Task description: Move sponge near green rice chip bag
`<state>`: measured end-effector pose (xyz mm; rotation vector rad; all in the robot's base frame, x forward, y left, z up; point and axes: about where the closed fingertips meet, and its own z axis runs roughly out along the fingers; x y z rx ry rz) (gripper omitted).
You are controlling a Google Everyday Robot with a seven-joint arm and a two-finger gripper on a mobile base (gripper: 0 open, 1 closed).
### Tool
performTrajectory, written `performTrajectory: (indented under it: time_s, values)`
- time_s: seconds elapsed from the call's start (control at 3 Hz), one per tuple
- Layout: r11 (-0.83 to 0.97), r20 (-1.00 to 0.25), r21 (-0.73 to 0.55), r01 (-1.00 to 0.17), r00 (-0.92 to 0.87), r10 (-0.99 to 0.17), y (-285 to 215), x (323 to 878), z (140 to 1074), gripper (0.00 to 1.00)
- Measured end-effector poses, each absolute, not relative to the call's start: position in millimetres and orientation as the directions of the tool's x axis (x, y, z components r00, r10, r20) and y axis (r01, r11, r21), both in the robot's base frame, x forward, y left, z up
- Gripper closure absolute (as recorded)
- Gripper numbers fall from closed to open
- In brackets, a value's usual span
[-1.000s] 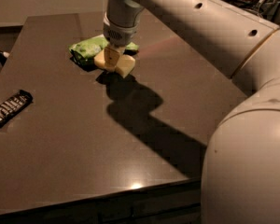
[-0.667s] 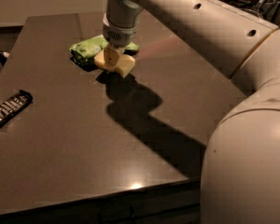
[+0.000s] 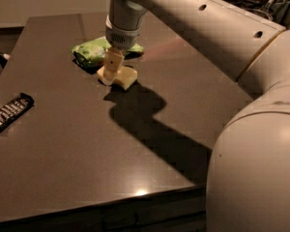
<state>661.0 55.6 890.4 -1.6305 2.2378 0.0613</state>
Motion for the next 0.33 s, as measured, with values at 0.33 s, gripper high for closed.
performTrajectory:
  time_s: [0.33]
  values:
    - [0.329,-0.319,-0.179,-0.927,-0.262,-0.911,55.6,661.0,890.3,0.0]
